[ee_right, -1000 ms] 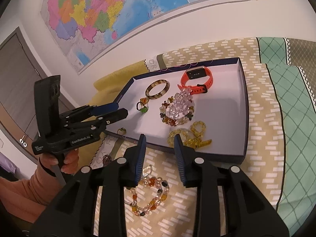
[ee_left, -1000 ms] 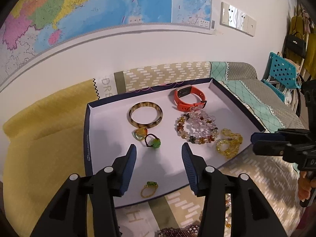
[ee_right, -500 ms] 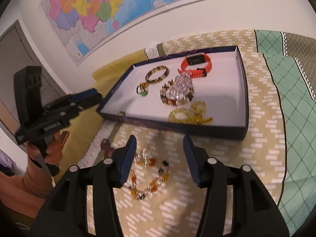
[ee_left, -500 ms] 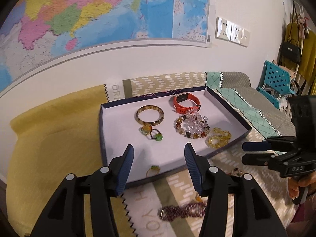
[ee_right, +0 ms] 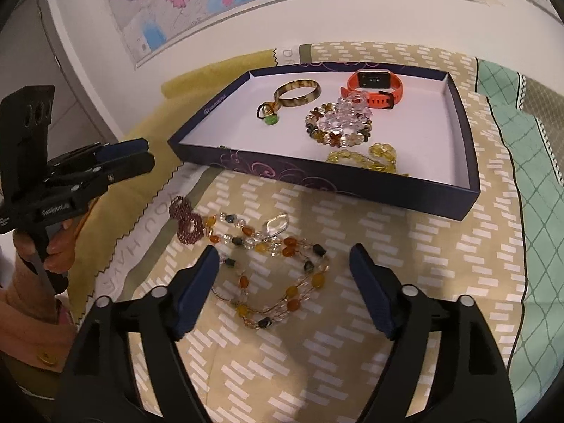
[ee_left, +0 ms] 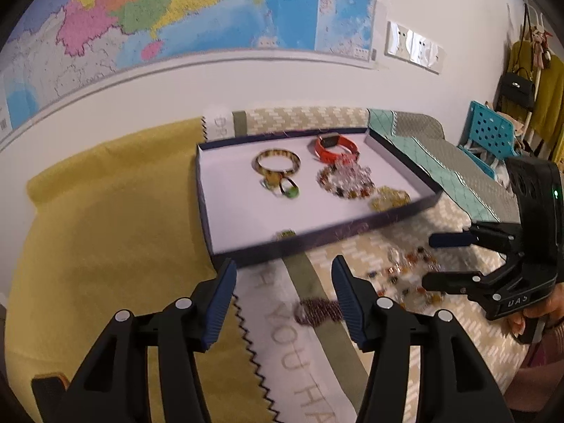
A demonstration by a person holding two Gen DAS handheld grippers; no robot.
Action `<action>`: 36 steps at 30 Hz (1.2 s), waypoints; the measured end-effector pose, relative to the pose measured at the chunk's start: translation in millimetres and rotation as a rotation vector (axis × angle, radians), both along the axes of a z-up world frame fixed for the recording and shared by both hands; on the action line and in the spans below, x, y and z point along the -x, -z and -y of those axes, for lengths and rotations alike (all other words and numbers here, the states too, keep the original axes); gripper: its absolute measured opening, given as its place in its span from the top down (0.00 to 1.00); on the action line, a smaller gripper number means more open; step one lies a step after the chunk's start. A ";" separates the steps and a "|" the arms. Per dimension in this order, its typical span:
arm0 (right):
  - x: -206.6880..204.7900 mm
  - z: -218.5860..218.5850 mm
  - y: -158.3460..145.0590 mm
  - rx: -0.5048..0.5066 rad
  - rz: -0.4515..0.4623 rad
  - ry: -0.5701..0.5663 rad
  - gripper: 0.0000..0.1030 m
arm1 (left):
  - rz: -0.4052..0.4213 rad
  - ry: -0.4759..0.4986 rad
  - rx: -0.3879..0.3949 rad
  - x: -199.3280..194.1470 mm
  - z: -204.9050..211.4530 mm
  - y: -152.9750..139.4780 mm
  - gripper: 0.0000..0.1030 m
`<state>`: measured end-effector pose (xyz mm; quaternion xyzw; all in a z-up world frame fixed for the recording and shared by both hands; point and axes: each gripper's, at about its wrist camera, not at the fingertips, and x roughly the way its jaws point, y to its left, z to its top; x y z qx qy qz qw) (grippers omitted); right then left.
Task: Organize jewelry
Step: 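Move both open tools back to the remaining jewelry beside the box, then grasp the multicolour bead necklace with the right tool while the left tool grasps the dark red beaded bracelet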
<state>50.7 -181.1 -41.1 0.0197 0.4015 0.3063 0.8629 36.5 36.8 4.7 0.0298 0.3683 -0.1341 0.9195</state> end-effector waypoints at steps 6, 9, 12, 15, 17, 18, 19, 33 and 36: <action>7.5 -12.3 1.3 0.056 0.020 -0.019 0.18 | -0.024 0.058 -0.015 10.6 9.3 13.6 0.36; 11.1 -20.8 1.9 0.102 0.035 -0.034 0.14 | -0.031 0.086 -0.037 13.5 16.9 19.3 0.33; 12.8 -27.9 3.3 0.145 0.044 -0.040 0.11 | -0.040 0.110 -0.039 13.4 22.7 22.9 0.31; 13.9 -32.0 4.6 0.179 0.054 -0.040 0.11 | -0.053 0.123 -0.044 11.1 28.1 27.2 0.30; 14.8 -34.3 5.1 0.207 0.070 -0.032 0.20 | -0.064 0.133 -0.049 8.9 31.7 30.5 0.30; 15.4 -35.0 5.2 0.224 0.081 -0.027 0.24 | -0.068 0.134 -0.053 8.2 32.8 31.2 0.30; 16.2 -34.8 4.4 0.226 0.088 -0.027 0.32 | -0.073 0.132 -0.061 6.3 35.2 32.7 0.28; 11.1 7.0 -4.0 -0.018 0.002 0.008 0.92 | -0.110 0.097 -0.087 -3.5 39.9 40.9 0.69; 10.9 13.5 -10.2 -0.094 -0.009 0.003 0.92 | -0.126 0.086 -0.042 -4.6 30.4 38.9 0.86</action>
